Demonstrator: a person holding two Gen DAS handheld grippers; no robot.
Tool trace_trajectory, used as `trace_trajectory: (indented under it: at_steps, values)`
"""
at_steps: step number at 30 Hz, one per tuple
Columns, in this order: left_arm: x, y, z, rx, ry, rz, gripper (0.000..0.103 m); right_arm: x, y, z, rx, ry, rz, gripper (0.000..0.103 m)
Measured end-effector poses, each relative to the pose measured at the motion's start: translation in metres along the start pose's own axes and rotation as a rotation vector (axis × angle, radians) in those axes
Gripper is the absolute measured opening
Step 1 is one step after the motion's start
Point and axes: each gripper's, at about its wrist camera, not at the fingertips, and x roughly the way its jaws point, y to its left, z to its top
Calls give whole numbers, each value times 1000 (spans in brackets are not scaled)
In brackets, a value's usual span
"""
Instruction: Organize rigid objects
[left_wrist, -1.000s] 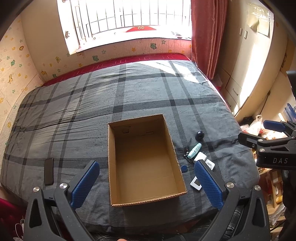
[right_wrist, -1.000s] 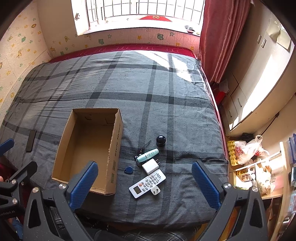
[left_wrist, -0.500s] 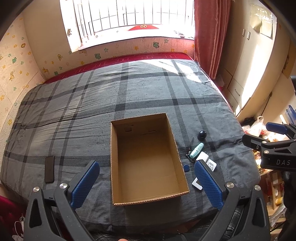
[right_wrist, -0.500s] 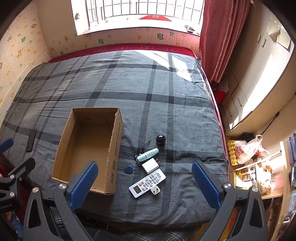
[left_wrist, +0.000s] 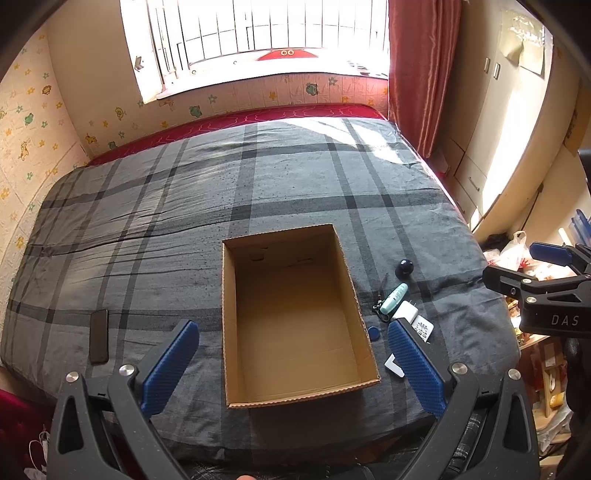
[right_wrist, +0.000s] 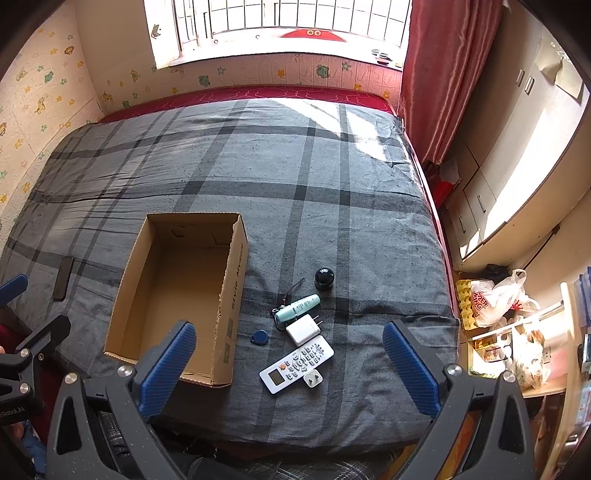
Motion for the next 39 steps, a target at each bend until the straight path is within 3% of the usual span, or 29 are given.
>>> trace_trajectory:
  at_steps: [18,24,29,33,39]
  values:
    - [8,11,-6,7,-18,28,103,9,-11,-8,14,21,5,103]
    - [32,28,-14,14,-31,91,103,22,-19,-15,38,40,2,103]
    - [57,51,-27,2,-52,160,103,41,-26,-26,30,40,-52,103]
    - [83,68,-40,-35,6,168,103,56,-31,-33,24,49,-78,103]
    - [108,80,-57,-51,13,148,103,75,-38,-43,37,50,-81,103]
